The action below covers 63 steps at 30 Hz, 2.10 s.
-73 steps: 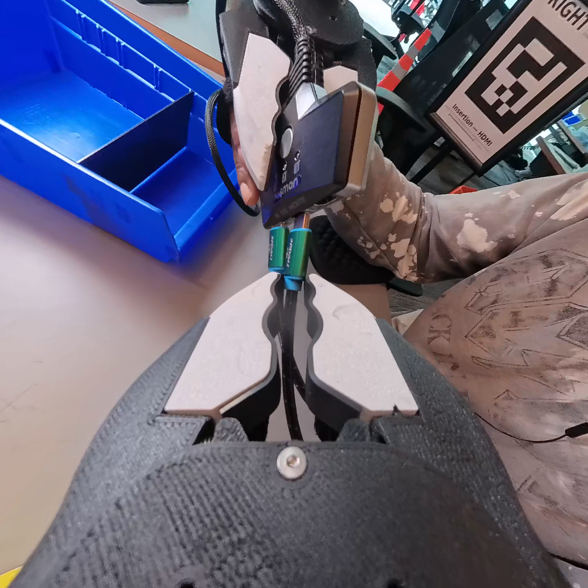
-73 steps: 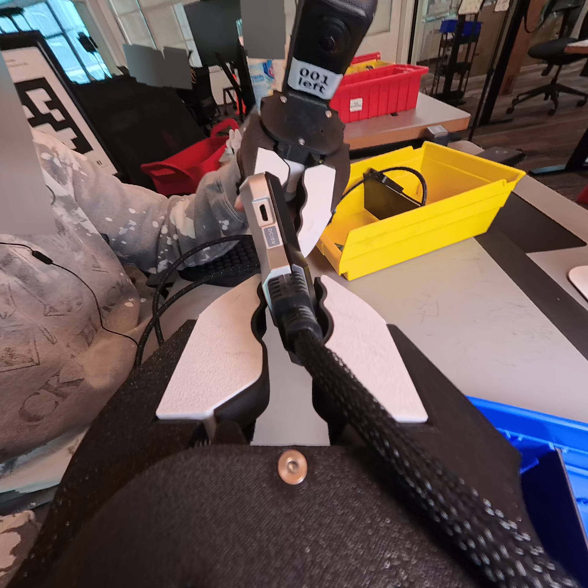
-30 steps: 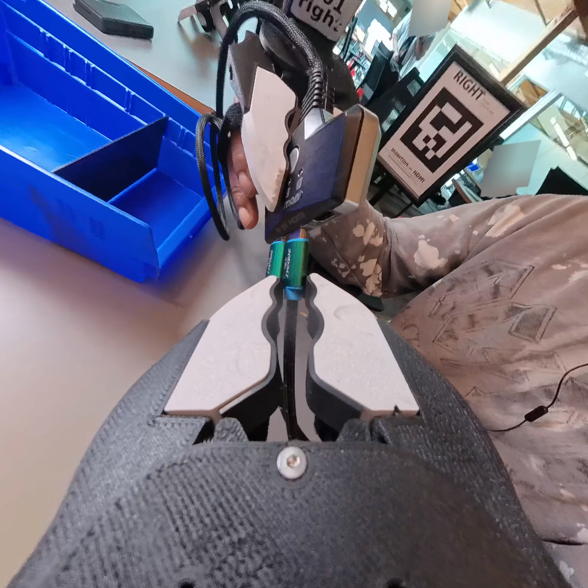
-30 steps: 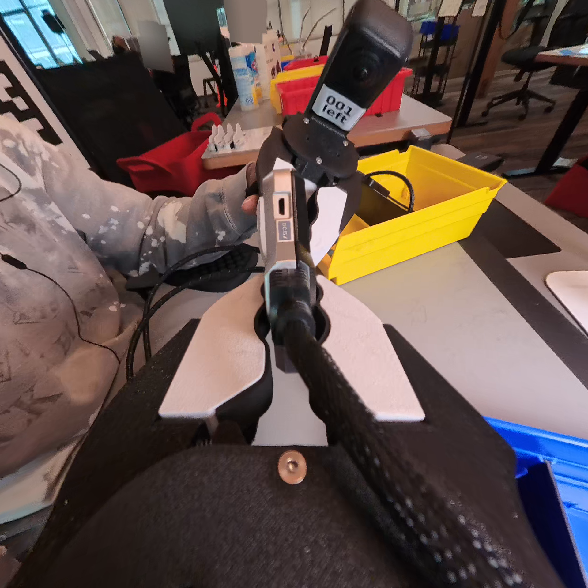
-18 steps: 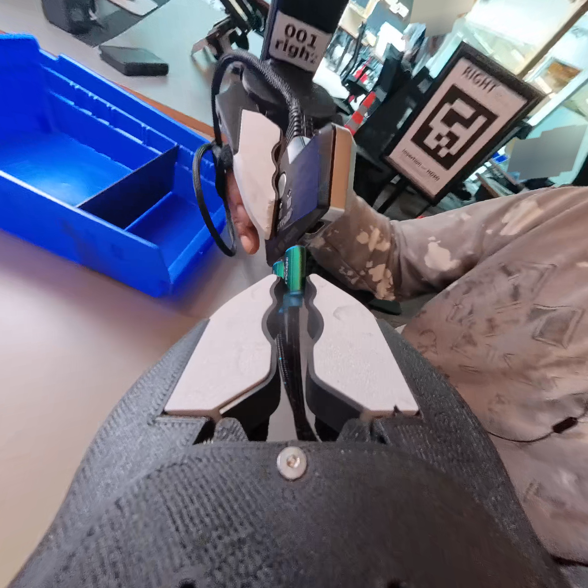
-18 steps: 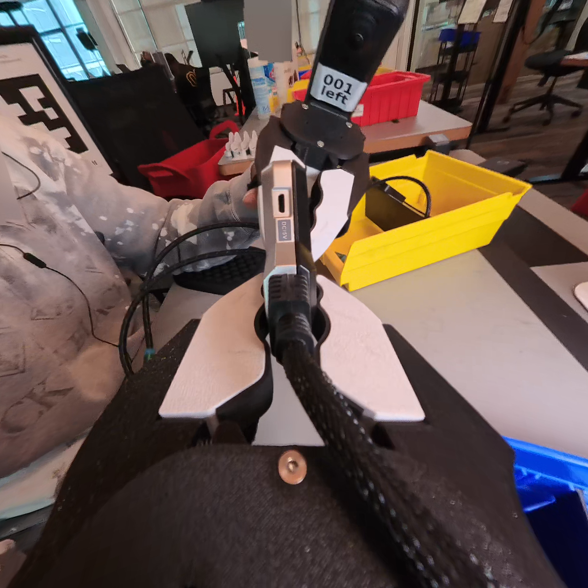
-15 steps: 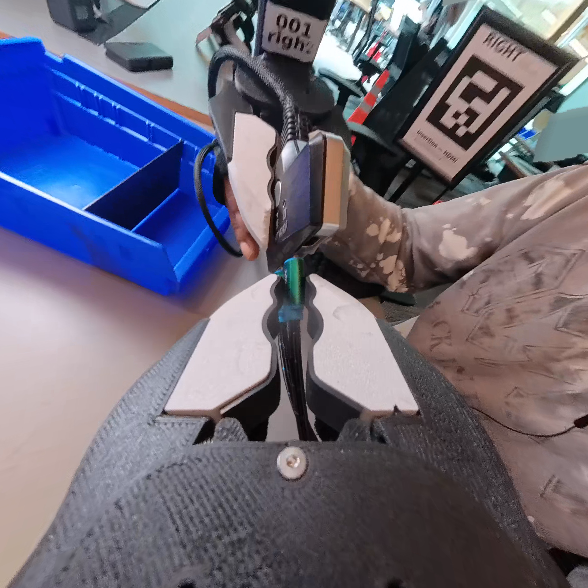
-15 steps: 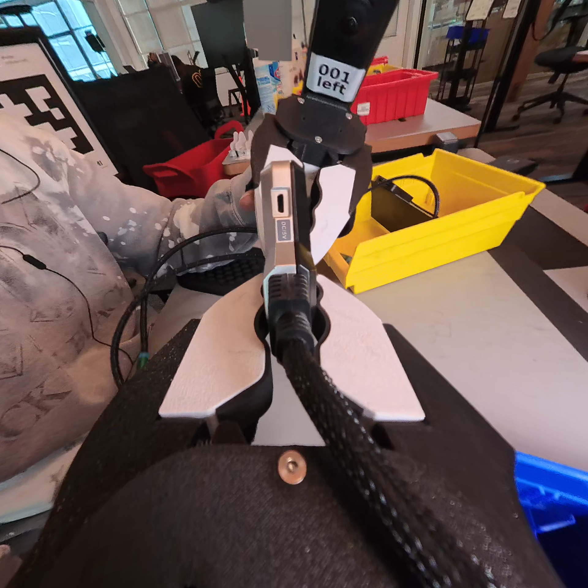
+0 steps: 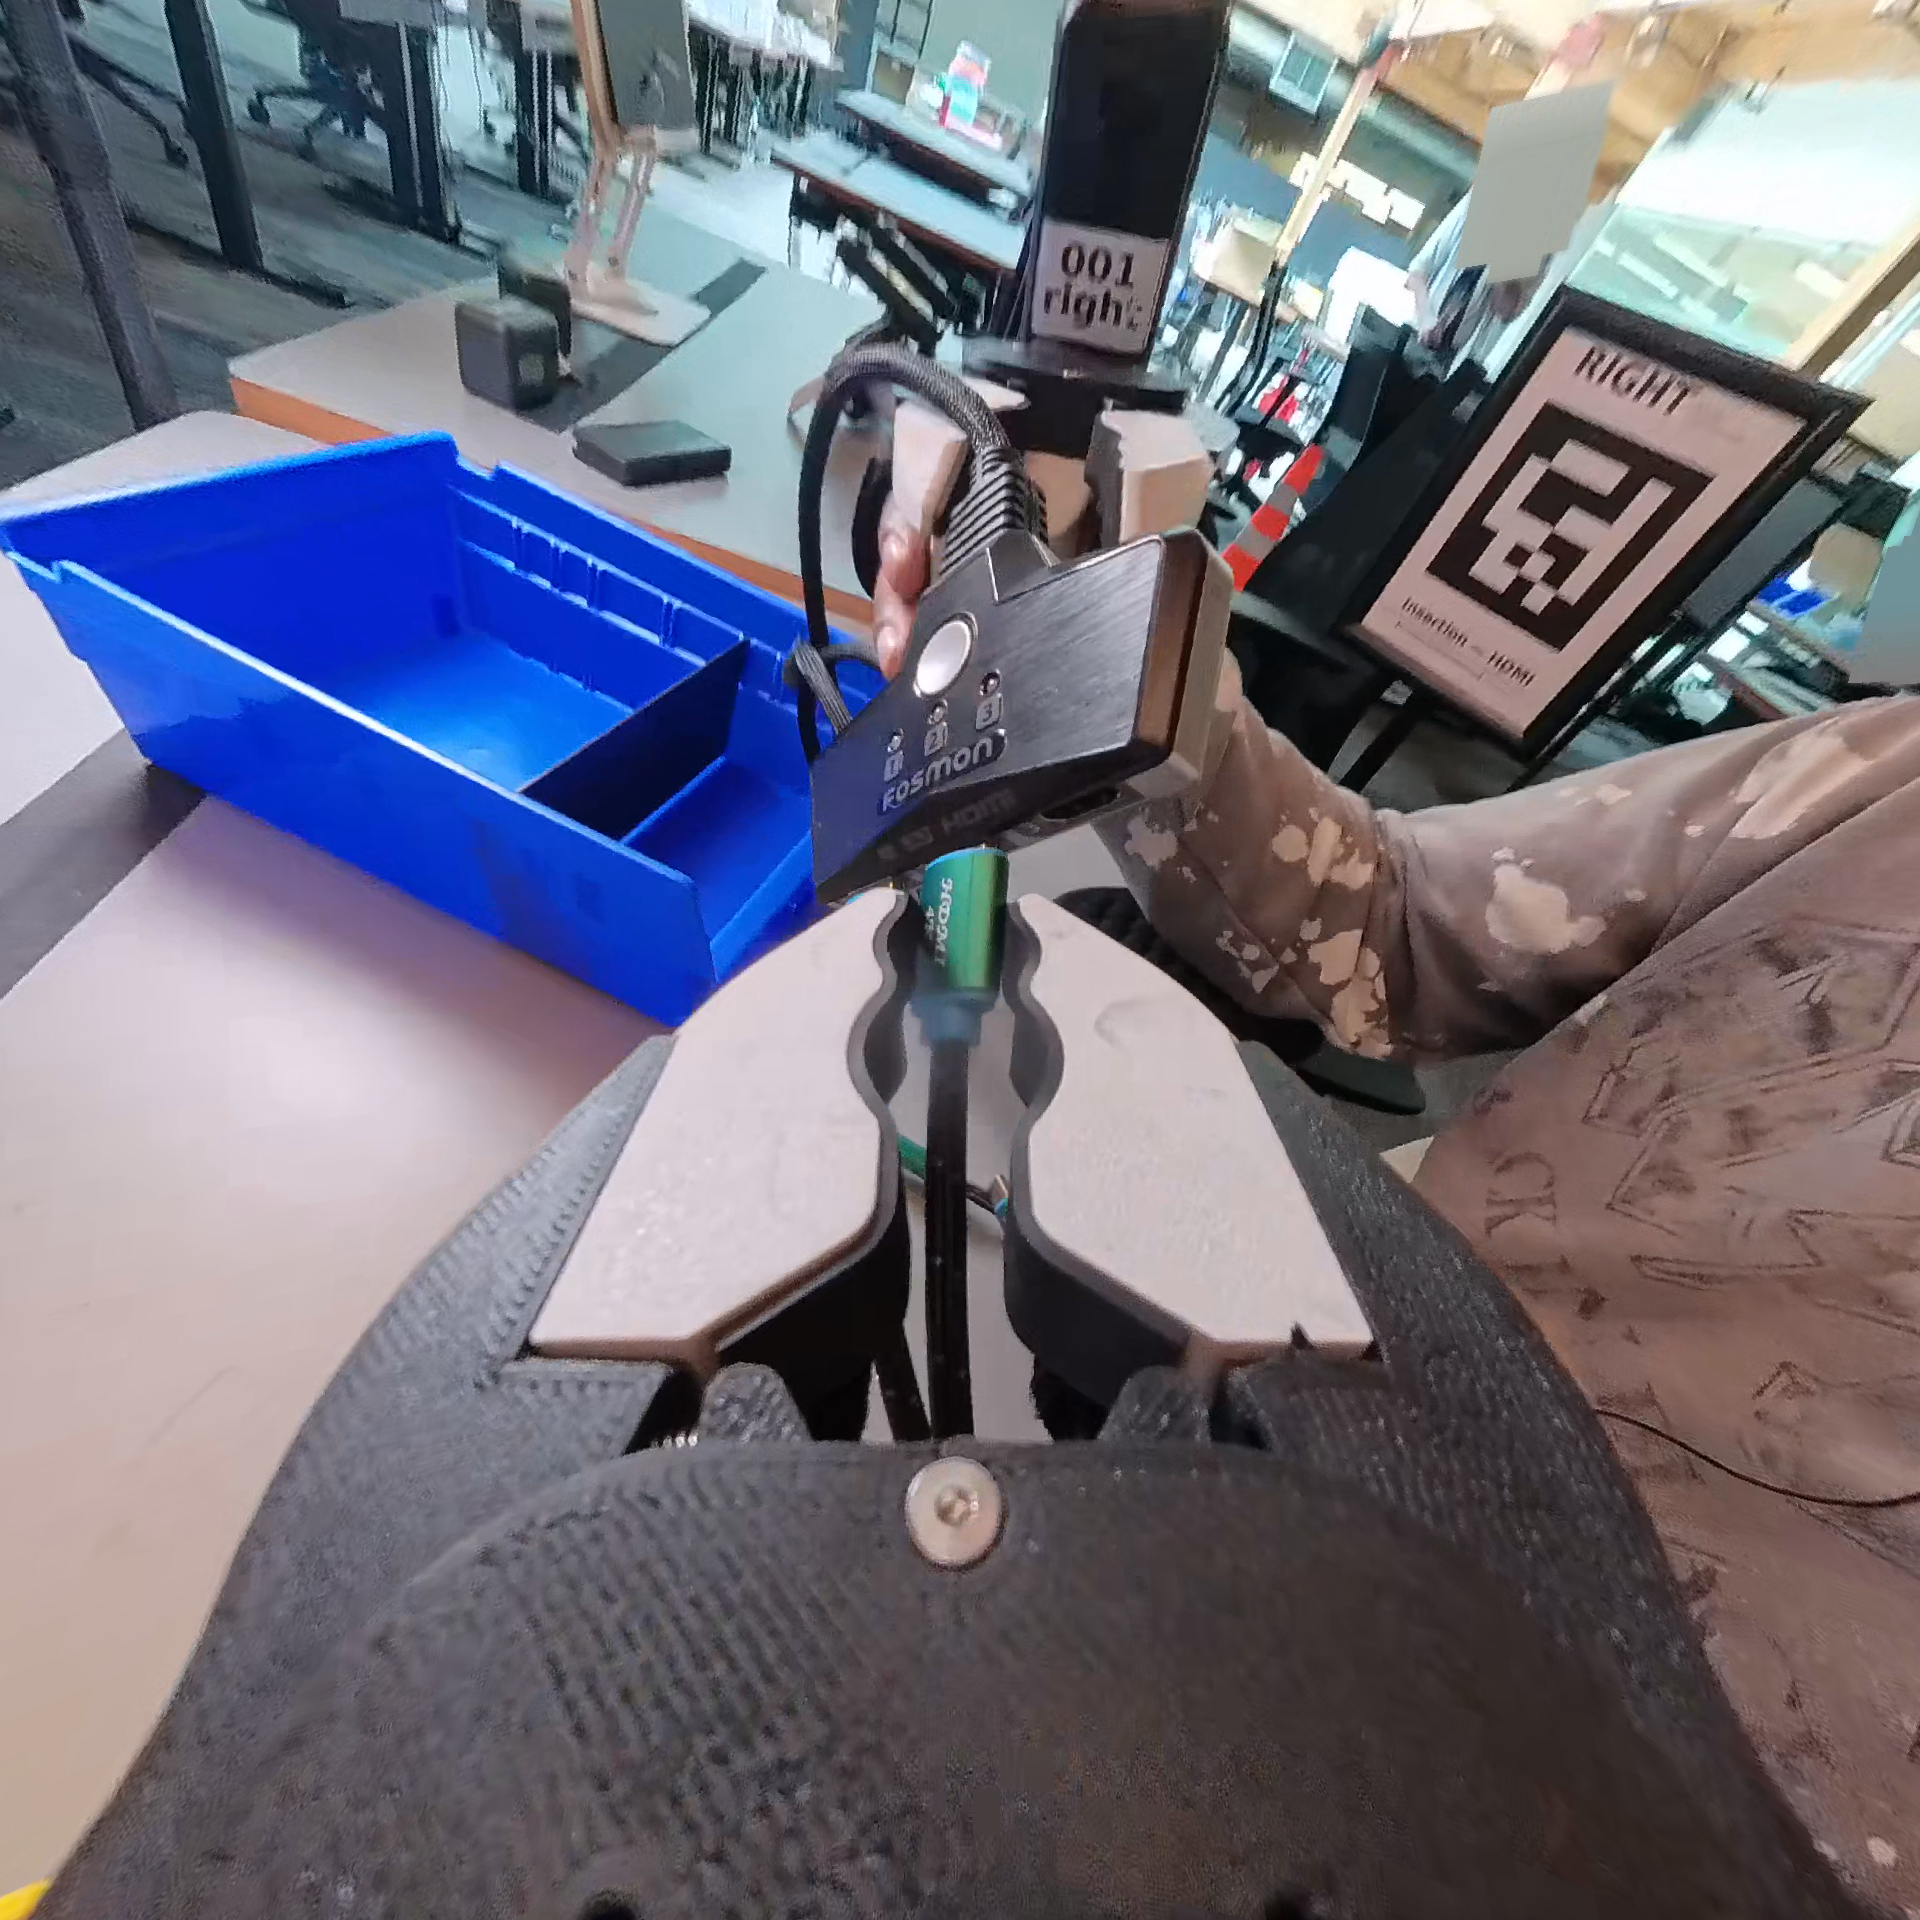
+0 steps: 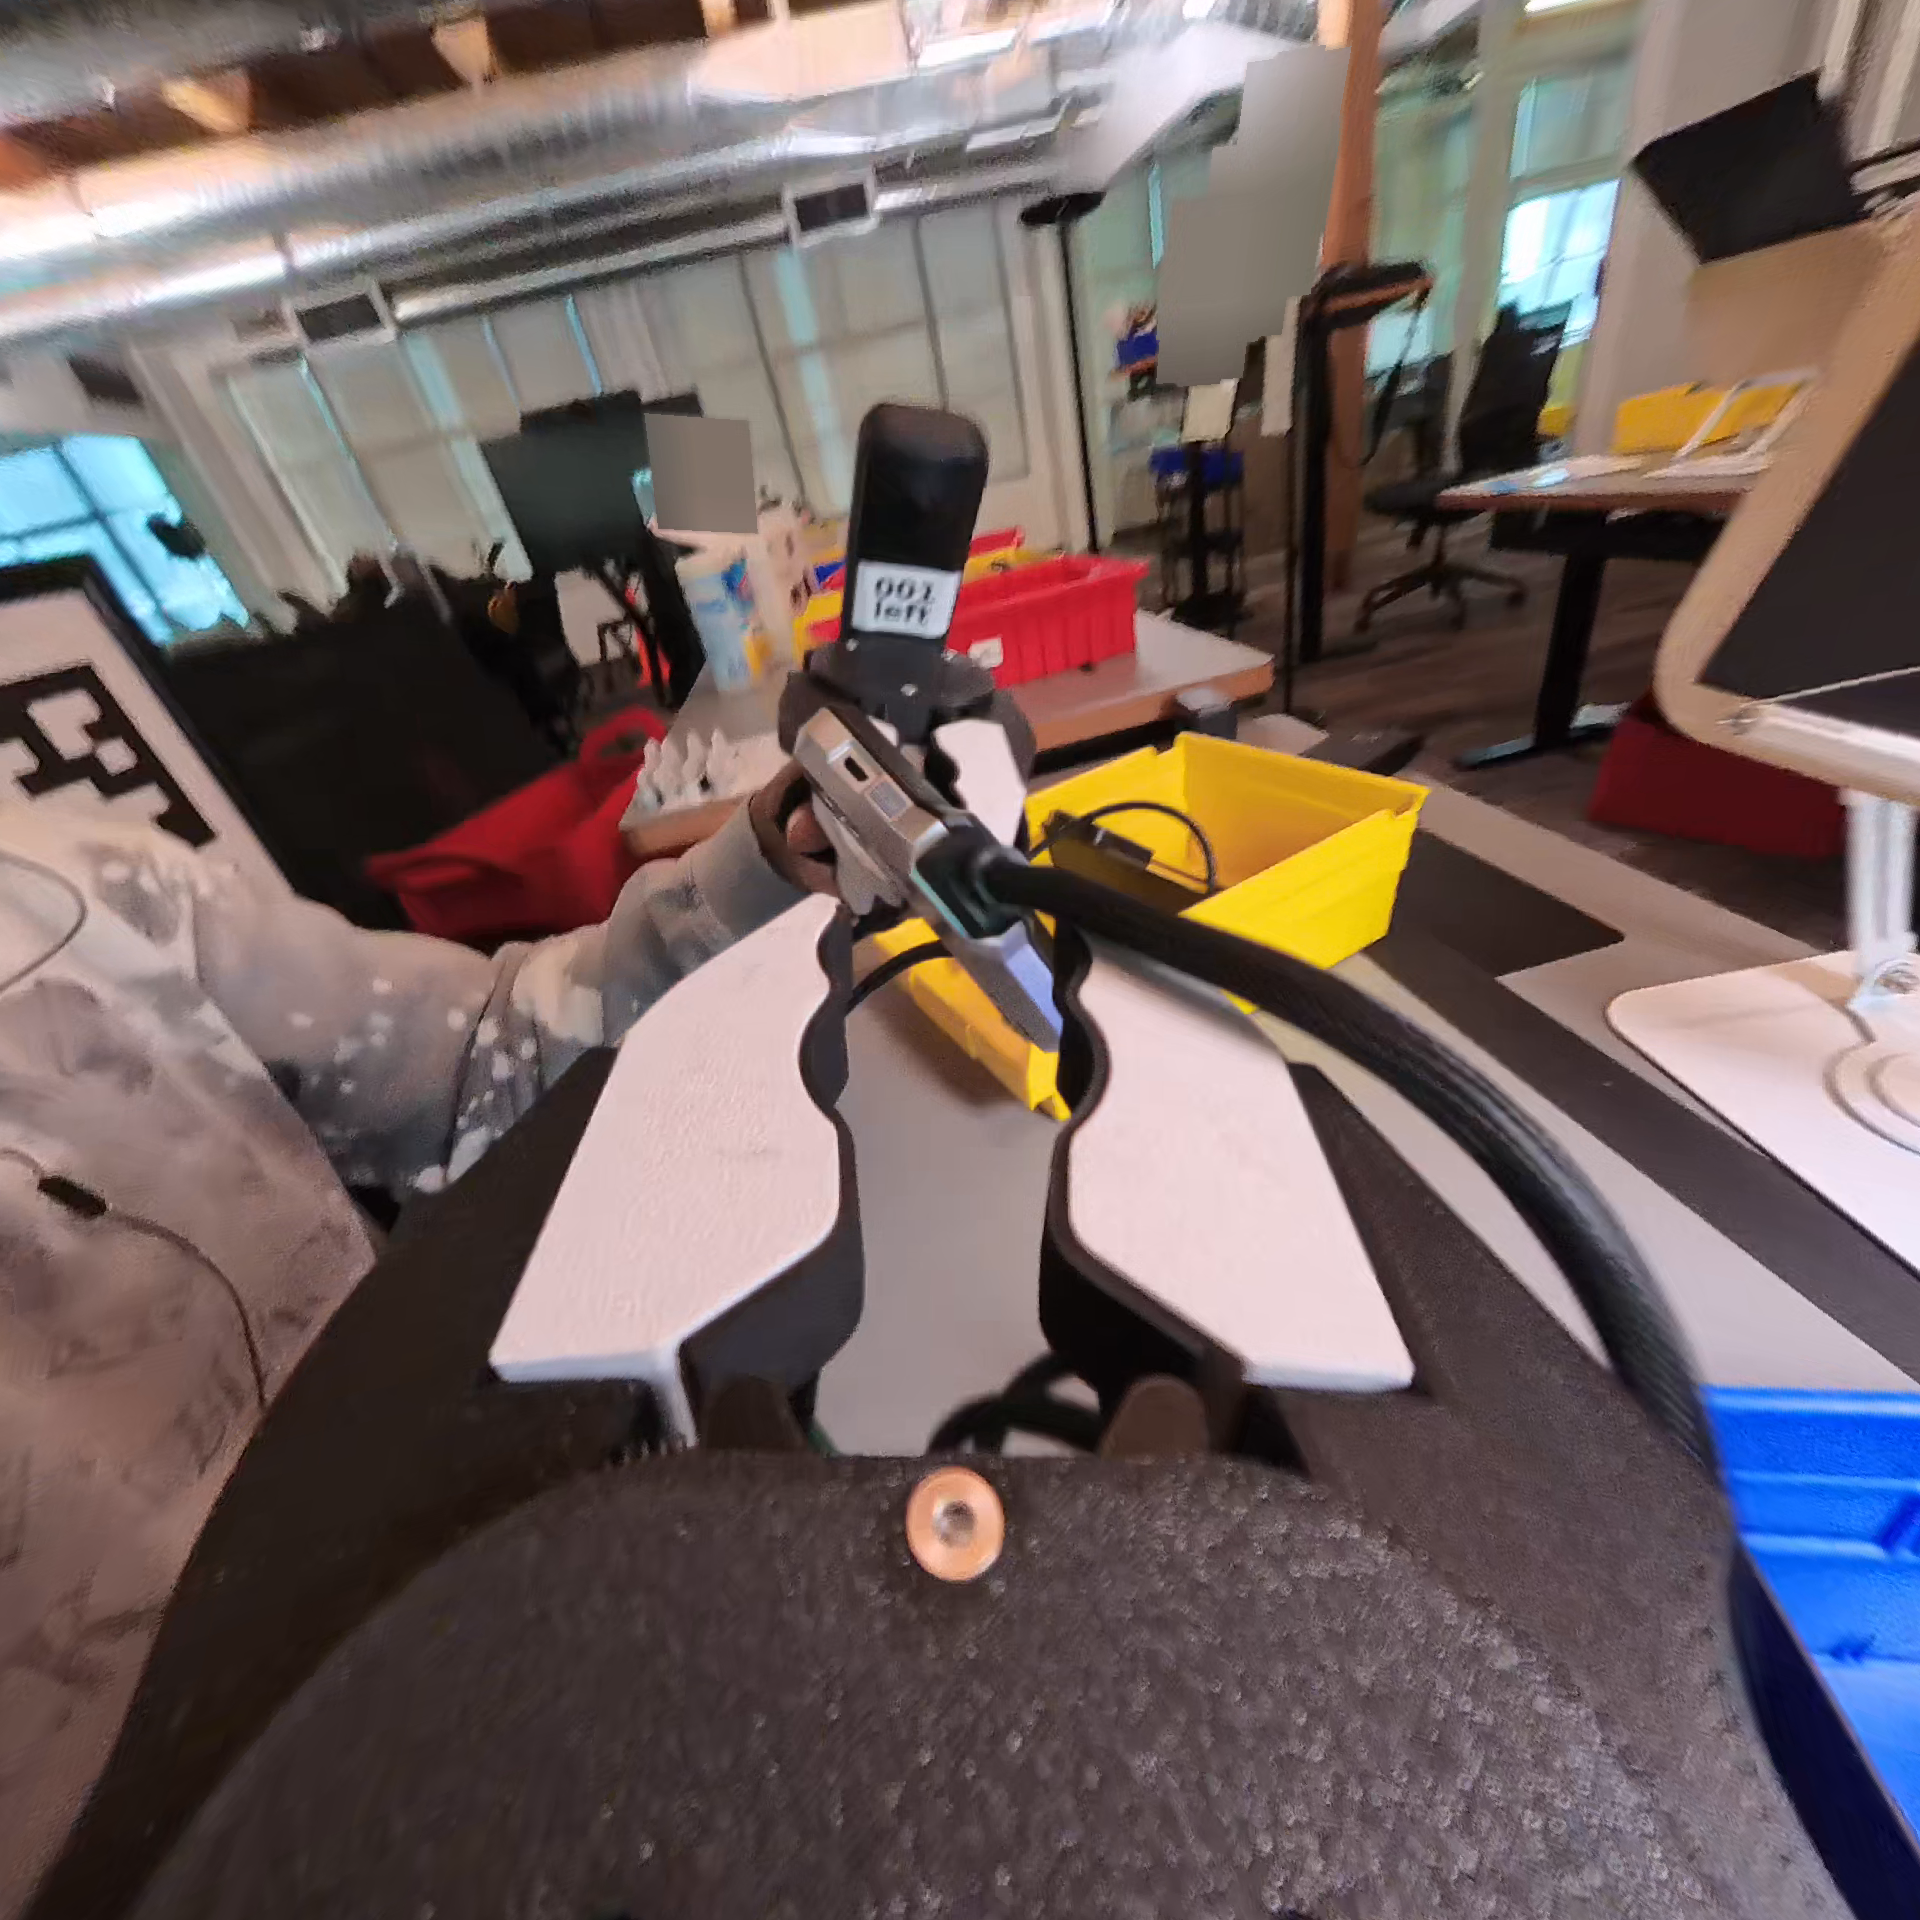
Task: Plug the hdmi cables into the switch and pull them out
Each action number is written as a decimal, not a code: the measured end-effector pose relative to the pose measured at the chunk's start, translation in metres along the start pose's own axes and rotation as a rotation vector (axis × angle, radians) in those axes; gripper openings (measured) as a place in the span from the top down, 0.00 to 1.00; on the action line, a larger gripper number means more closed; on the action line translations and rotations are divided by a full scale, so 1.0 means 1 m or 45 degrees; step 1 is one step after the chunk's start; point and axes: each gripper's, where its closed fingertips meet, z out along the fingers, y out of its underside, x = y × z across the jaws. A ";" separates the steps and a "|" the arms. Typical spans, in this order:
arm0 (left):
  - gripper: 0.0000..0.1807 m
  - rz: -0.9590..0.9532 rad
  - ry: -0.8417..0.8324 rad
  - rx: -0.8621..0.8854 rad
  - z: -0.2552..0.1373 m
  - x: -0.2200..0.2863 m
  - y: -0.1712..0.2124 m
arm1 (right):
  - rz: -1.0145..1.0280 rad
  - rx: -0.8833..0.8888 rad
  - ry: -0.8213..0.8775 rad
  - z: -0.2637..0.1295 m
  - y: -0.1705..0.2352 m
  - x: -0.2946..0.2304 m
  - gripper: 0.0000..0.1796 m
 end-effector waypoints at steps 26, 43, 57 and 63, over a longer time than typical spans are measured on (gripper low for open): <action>0.82 0.254 -0.338 0.411 -0.039 0.018 -0.062 | -0.482 -0.483 0.800 -0.084 -0.180 0.043 0.87; 0.82 0.273 -0.430 0.427 -0.065 0.007 -0.064 | -0.526 -0.894 1.066 -0.100 -0.032 0.198 0.85; 0.82 0.240 -0.487 0.399 -0.073 -0.010 -0.058 | -0.054 -0.639 0.988 -0.063 0.018 0.253 0.85; 0.82 0.234 -0.506 0.404 -0.079 -0.013 -0.058 | 0.372 -0.216 0.894 -0.091 0.013 0.243 0.86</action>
